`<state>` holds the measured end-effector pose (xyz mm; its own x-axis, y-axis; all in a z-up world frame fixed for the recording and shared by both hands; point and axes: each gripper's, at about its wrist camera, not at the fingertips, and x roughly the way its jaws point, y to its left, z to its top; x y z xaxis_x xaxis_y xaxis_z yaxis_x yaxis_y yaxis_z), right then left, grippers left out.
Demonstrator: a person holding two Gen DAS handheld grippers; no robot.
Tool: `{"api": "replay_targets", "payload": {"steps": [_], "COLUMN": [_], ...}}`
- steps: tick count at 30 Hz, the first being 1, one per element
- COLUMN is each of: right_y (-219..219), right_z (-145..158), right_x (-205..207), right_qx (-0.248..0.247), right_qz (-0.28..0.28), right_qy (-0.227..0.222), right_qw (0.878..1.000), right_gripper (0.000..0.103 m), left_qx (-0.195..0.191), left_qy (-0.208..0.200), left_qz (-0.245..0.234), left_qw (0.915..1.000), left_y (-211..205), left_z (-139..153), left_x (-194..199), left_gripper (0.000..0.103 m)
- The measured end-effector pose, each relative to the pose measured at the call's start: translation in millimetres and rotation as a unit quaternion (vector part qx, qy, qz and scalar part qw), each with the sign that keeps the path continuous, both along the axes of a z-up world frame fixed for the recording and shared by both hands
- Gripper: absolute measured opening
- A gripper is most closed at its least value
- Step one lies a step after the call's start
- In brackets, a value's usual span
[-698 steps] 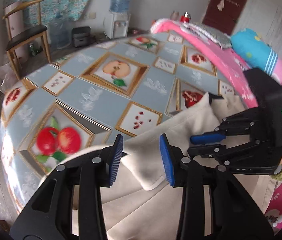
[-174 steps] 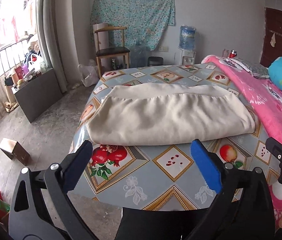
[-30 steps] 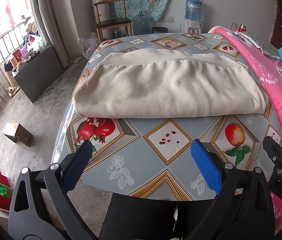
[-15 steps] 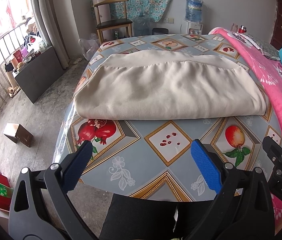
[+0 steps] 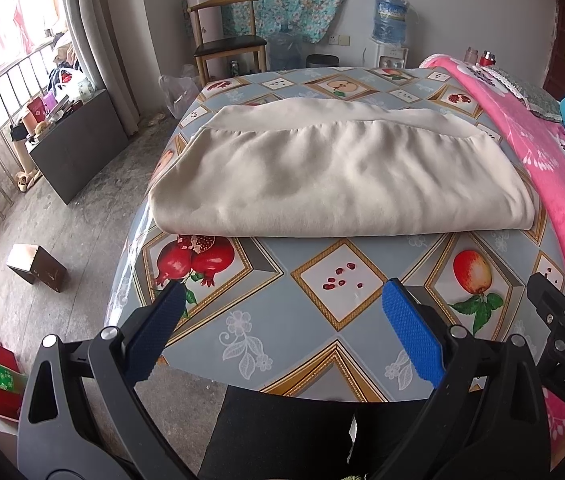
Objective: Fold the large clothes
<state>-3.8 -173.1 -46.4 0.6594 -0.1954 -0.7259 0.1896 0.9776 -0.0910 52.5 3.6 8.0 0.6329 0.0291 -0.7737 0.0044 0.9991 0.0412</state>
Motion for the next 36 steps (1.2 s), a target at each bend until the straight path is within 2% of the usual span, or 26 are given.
{"api": "replay_targets", "payload": {"steps": [36], "right_y": [-2.2], "right_z": [-4.6], "right_x": [-1.9], "right_qx": [-0.002], "right_qz": [0.0], "right_qy": [-0.001], "right_qw": [1.0], "right_gripper": [0.097], "left_qx": [0.003], "left_qy": [-0.002], "left_qz": [0.002], "left_qw": [1.0], "left_y": [1.0], "left_z": [-1.1], "left_x": [0.8], "left_gripper": [0.095]}}
